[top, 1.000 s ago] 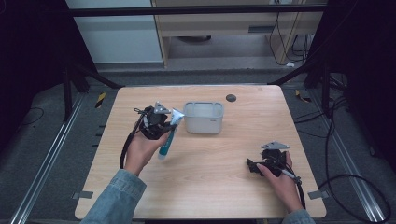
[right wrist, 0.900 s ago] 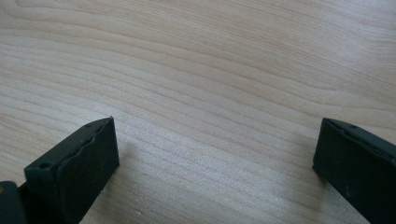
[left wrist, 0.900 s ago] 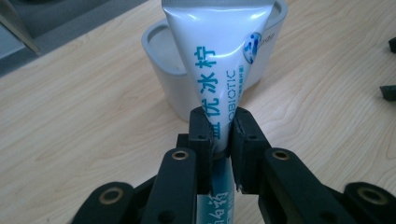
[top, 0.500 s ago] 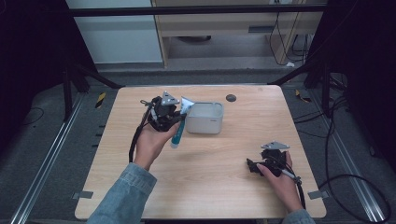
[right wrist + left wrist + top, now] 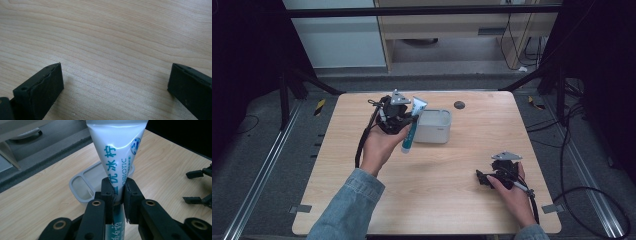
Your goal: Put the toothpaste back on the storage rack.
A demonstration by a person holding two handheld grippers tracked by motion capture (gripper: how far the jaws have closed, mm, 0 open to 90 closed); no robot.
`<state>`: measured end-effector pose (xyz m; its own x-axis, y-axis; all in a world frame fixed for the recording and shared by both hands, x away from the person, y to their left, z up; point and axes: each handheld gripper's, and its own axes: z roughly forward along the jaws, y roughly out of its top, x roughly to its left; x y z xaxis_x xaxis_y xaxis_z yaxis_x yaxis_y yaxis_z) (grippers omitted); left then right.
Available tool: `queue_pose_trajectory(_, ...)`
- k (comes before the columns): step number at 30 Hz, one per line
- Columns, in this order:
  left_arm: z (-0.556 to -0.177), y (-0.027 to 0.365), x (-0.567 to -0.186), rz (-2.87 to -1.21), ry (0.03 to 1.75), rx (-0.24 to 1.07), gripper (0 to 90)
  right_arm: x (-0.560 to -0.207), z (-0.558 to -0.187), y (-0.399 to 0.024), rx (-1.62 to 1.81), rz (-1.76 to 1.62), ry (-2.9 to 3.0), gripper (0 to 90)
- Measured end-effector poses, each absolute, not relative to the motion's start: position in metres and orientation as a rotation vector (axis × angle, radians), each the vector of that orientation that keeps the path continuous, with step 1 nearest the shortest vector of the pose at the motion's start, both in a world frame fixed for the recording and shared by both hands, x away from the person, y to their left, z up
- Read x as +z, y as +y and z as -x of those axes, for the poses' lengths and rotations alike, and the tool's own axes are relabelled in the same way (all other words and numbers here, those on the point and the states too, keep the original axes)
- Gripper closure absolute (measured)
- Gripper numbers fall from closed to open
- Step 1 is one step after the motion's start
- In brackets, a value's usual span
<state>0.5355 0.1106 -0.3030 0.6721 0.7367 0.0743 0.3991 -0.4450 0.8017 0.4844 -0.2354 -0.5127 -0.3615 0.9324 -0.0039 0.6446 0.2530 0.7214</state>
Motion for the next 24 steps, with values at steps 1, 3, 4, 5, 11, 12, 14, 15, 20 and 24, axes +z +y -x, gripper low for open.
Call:
queue_pose_trajectory(1,-0.537,0.109,-0.301,-2.083,0.873,0.538,79.5,-0.513,-0.484,-0.235,0.890,-1.434,2.097,0.4)
queue_pose_trajectory(3,-0.539,0.108,-0.298,-2.080,0.871,0.534,79.5,-0.513,-0.484,-0.235,0.891,-1.434,2.097,0.4)
queue_pose_trajectory(4,-0.540,0.107,-0.296,-2.083,0.869,0.535,79.5,-0.513,-0.484,-0.235,0.891,-1.434,2.097,0.4)
queue_pose_trajectory(5,-0.541,0.107,-0.295,-2.085,0.868,0.541,79.5,-0.513,-0.484,-0.235,0.891,-1.434,2.097,0.4)
queue_pose_trajectory(11,-0.548,0.102,-0.290,-2.070,0.873,0.538,79.5,-0.513,-0.484,-0.235,0.892,-1.435,2.096,0.4)
queue_pose_trajectory(12,-0.549,0.101,-0.290,-2.070,0.873,0.543,79.5,-0.513,-0.484,-0.235,0.890,-1.433,2.097,0.4)
queue_pose_trajectory(14,-0.552,0.099,-0.290,-2.073,0.870,0.549,79.6,-0.513,-0.484,-0.235,0.889,-1.433,2.098,0.4)
queue_pose_trajectory(15,-0.553,0.098,-0.290,-2.072,0.869,0.550,79.6,-0.513,-0.484,-0.235,0.889,-1.432,2.098,0.4)
queue_pose_trajectory(20,-0.559,0.096,-0.292,-2.072,0.871,0.549,79.6,-0.513,-0.485,-0.235,0.890,-1.435,2.092,0.4)
queue_pose_trajectory(24,-0.562,0.094,-0.290,-2.066,0.868,0.555,79.6,-0.513,-0.485,-0.235,0.890,-1.437,2.091,0.4)
